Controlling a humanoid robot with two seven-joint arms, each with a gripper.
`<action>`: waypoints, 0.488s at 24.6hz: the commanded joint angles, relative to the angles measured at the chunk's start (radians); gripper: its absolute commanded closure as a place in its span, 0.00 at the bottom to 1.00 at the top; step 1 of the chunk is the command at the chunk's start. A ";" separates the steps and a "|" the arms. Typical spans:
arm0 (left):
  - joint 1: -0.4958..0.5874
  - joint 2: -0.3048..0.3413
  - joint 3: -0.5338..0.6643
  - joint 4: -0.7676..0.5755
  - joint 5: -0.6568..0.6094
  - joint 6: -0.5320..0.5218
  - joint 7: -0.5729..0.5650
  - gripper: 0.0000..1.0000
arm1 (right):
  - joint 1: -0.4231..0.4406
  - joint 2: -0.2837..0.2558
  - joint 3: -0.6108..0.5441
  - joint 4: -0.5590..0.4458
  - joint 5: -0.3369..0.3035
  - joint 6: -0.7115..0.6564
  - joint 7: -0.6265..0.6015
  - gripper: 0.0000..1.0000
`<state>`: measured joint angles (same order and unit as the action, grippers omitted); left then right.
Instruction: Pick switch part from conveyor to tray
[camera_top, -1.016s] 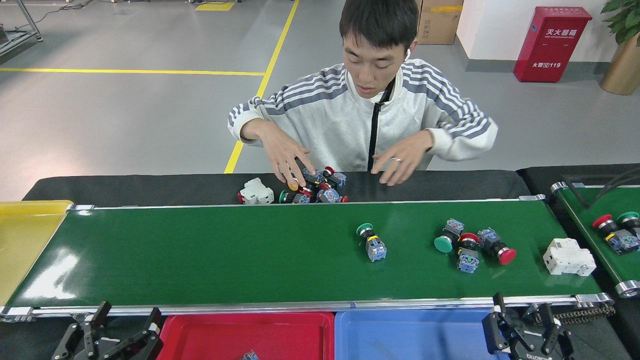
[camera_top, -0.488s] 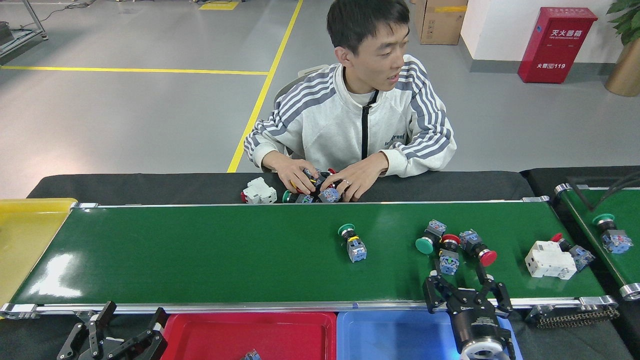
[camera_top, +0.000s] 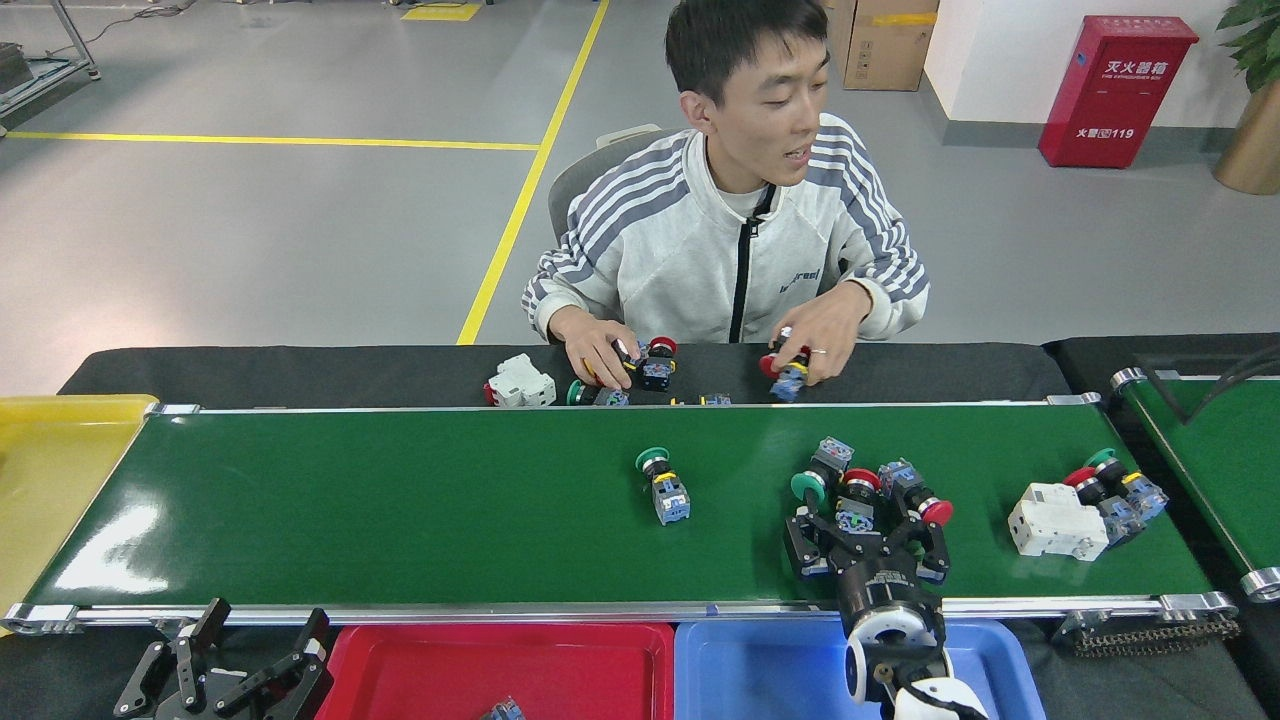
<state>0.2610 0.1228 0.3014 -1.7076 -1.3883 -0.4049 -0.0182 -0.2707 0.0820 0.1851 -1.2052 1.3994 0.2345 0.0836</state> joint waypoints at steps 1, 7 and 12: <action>-0.008 0.011 0.005 -0.009 0.002 0.001 0.006 0.00 | -0.031 0.013 0.004 0.016 -0.002 0.000 -0.001 0.04; -0.008 0.009 0.005 -0.010 0.003 0.001 0.006 0.00 | -0.041 -0.002 0.073 0.021 -0.008 -0.023 0.033 0.83; -0.008 0.012 0.007 -0.009 0.003 0.001 0.006 0.00 | -0.021 -0.001 0.077 -0.017 -0.007 -0.092 0.030 0.96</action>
<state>0.2609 0.1229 0.3015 -1.7075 -1.3880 -0.4049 -0.0181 -0.2838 0.0855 0.2588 -1.1961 1.3931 0.1634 0.1149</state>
